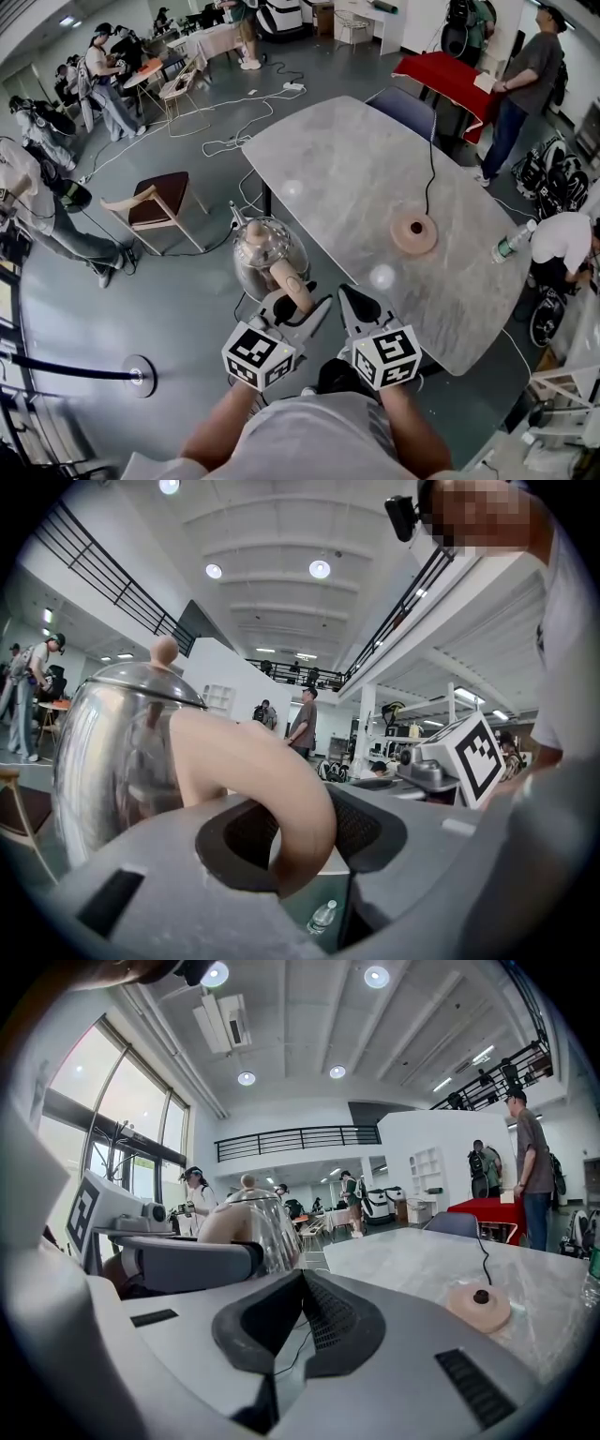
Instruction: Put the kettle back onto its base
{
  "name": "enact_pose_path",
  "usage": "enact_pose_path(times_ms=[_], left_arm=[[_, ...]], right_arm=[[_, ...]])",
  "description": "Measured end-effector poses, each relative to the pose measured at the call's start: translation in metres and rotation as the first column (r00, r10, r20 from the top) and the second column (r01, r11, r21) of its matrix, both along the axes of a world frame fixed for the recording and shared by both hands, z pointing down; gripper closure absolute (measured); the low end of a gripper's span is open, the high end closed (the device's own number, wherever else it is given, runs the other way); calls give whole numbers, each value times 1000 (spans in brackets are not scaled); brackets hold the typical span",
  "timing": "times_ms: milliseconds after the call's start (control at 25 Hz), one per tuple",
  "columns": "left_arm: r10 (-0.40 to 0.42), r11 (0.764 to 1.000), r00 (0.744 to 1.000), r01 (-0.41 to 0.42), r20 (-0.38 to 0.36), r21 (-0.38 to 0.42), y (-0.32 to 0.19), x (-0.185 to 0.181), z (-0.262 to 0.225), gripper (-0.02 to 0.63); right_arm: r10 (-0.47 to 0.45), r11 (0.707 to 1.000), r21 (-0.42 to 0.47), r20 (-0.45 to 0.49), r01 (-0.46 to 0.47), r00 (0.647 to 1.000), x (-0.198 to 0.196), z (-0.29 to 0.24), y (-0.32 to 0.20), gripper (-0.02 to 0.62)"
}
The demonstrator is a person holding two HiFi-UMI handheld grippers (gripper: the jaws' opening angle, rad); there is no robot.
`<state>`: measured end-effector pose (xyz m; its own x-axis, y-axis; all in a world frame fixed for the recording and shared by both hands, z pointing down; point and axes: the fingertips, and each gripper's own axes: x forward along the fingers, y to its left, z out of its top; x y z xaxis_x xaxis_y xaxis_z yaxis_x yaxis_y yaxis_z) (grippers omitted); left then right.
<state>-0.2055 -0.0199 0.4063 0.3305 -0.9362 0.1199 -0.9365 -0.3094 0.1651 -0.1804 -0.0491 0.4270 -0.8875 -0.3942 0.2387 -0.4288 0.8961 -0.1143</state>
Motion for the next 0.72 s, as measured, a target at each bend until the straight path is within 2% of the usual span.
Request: enact_pose_path(times_ms=[360,560,720], left_arm=[[69,998,998,-69,-5,-7,-80,18,5,454],[147,989,989,-147,-2,-1,-126,45,4,454],[234,972,972,-234,7,15,-158,76,5,454]], right_arm=[[58,998,-28,2,-58,998,19,8,-78,591],[127,991,-35,6,-127,992,47,8,-124,591],[195,980,-38,15,-194,981,79,8,-158,591]])
